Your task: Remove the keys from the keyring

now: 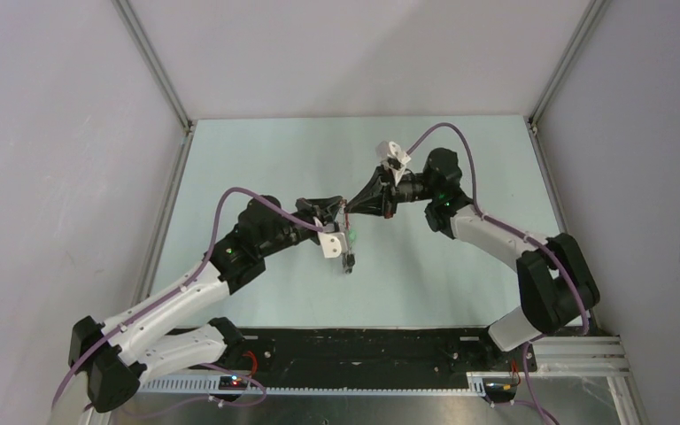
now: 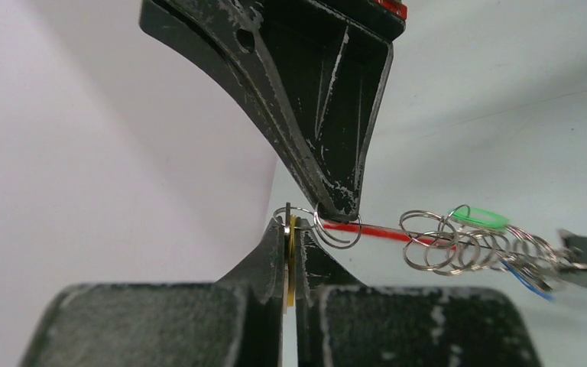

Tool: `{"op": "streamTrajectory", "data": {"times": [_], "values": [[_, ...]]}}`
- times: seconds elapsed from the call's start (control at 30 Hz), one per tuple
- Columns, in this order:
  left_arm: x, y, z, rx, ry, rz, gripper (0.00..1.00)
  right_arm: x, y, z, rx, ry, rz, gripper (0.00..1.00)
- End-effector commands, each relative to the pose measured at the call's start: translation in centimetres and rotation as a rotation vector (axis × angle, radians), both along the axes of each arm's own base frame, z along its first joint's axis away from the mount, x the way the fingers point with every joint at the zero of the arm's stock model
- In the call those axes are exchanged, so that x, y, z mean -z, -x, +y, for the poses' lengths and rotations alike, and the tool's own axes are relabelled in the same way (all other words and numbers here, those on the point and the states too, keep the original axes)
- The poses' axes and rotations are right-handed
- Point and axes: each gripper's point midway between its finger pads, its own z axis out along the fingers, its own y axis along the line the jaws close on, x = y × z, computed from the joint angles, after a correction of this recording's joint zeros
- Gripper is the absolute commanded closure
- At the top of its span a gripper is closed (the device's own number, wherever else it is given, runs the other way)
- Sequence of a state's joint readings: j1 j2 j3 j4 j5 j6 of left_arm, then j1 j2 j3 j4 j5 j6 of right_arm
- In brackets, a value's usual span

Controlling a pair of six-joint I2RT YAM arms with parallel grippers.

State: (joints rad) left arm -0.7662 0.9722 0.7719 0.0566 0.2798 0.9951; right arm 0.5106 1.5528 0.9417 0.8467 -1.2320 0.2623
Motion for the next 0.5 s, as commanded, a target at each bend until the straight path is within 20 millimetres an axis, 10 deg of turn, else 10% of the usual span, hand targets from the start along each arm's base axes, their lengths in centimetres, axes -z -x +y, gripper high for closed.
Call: {"op": "streamTrajectory", "data": {"times": [0.0,0.17,0.33,0.47], "values": [[-3.0,0.1,0.1,0.006,0.068,-0.073,1.00,0.3,-0.8,0.5,0.113,0.146,-0.125,1.00],[-3.0,0.0,0.1,0.001,0.069,-0.063,1.00,-0.2,-1.0,0.5,0.149,0.194,-0.228,1.00],[-3.3,-0.2,0.3,-0.015,0.078,-0.060,1.00,-0.6,-1.2,0.1,0.188,0.206,-0.259,0.61],[-3.4,-0.2,0.4,-0.024,0.081,-0.061,1.00,-0.9,-1.6,-0.8,0.234,0.186,-0.245,0.53]]}}
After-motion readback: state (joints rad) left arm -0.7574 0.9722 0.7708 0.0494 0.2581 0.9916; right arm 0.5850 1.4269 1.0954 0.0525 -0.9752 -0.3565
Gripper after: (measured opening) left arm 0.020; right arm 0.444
